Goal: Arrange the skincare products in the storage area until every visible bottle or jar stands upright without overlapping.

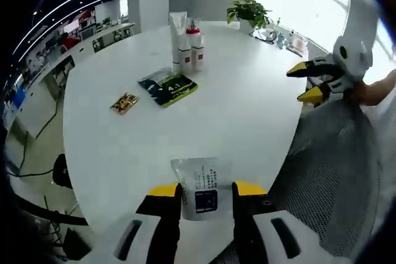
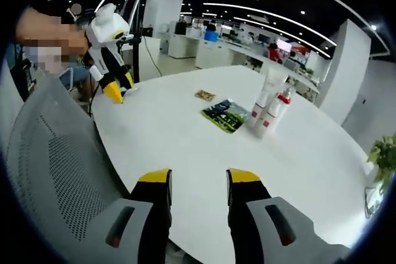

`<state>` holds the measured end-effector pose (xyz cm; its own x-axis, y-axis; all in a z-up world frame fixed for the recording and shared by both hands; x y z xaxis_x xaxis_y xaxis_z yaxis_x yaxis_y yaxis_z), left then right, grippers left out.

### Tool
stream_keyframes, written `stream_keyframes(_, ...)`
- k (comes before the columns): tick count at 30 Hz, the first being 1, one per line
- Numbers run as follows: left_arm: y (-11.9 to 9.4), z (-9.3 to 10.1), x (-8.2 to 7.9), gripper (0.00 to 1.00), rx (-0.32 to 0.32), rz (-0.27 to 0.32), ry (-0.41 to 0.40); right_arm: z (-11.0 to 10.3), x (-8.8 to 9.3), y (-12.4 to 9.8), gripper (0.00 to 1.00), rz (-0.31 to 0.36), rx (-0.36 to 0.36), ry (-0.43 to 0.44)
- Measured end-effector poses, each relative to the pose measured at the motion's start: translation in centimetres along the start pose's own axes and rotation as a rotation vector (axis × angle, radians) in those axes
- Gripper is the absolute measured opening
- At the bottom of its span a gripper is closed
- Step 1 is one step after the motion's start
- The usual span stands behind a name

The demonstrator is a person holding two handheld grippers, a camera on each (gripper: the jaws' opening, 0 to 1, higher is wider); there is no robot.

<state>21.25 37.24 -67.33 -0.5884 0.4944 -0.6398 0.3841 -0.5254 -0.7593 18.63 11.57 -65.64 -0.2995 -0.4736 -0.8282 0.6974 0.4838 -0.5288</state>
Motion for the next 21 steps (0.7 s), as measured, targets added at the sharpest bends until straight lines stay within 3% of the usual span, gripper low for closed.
stream_keyframes(3, -0.3, 2.6, -0.5, 0.33, 0.011, 0.05, 0.004, 0.0, 0.0, 0.0, 0.33, -0.002, -0.004, 0.006)
stream_keyframes(6, -0.6, 4.2, -0.4, 0.33, 0.002, 0.065, 0.025, -0.1, 0.0, 0.1, 0.33, -0.005, -0.009, 0.012)
stream_keyframes(9, -0.9, 5.6, -0.2, 0.33, -0.014, 0.091, 0.037, -0.2, 0.1, 0.1, 0.33, -0.011, -0.017, 0.012)
stream_keyframes(10, -1.0, 5.8, -0.2, 0.33, -0.048, 0.113, 0.056, -0.3, 0.1, 0.2, 0.33, -0.014, -0.023, 0.013)
stream_keyframes(13, -0.8, 6.6, 0.3, 0.33, -0.083, 0.132, 0.083, -1.1, 0.4, 0.5, 0.33, -0.051, -0.082, 0.022)
stream_keyframes(17, -0.3, 7.5, 1.0, 0.34, -0.108, 0.188, 0.048, -1.9, 0.6, 0.8, 0.34, -0.082, -0.155, 0.083)
stream_keyframes(18, -0.1, 7.8, 1.4, 0.34, -0.126, 0.185, 0.068, -2.3, 0.7, 0.9, 0.34, -0.087, -0.188, 0.093)
stream_keyframes(19, -0.1, 7.8, 1.5, 0.34, -0.152, 0.163, 0.14, -2.7, 0.8, 0.9, 0.34, -0.107, -0.215, 0.117)
stream_keyframes(21, -0.1, 8.5, 0.8, 0.34, -0.155, 0.207, 0.25, -3.2, 0.8, 1.0, 0.34, -0.114, -0.245, 0.122)
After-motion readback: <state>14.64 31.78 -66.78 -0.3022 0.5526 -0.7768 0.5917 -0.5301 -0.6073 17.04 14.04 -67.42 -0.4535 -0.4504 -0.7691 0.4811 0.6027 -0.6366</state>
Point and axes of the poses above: the point that each gripper's makers call its tool centre point, and the gripper's own axes: y roughly forward along the fingers, z roughly to its right, x roughly out of its underside, the point moved 6 cm from there along -y, roughly backward along the fingers, and after that the axes turned 2 degrees about z, right-handed, at the moved point
